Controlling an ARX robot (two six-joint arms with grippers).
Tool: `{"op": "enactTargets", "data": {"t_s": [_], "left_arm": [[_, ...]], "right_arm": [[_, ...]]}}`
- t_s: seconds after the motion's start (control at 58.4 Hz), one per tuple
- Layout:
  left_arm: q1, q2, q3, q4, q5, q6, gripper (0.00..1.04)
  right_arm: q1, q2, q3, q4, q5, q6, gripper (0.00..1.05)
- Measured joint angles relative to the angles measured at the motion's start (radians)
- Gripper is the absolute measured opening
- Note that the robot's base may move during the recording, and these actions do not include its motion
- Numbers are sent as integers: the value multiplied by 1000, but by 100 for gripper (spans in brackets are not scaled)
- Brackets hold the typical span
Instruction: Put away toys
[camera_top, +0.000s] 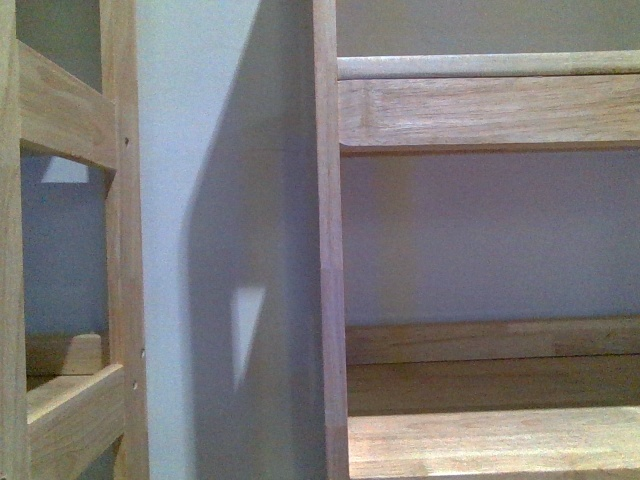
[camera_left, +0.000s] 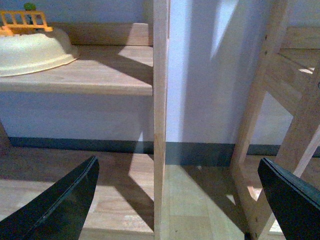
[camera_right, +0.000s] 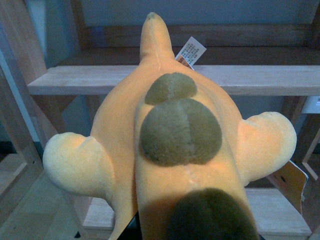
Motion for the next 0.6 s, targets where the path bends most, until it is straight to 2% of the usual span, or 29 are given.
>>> {"op": "enactTargets", "data": {"t_s": [0.103,0.205,0.325,0.445,0.599], "left_arm": [[0,0,0,0,0,0,98],[0,0,0,0,0,0,98],[0,0,0,0,0,0,98],[0,0,0,0,0,0,98],[0,0,0,0,0,0,98]], "right_arm": [[1,0,0,-1,3,2,8],[57,29,5,-44,187,107,8],[59,74,23,-43,296,167,8],[71,119,88,1,336,156,8],[137,210,229,97,428,53,8]]}}
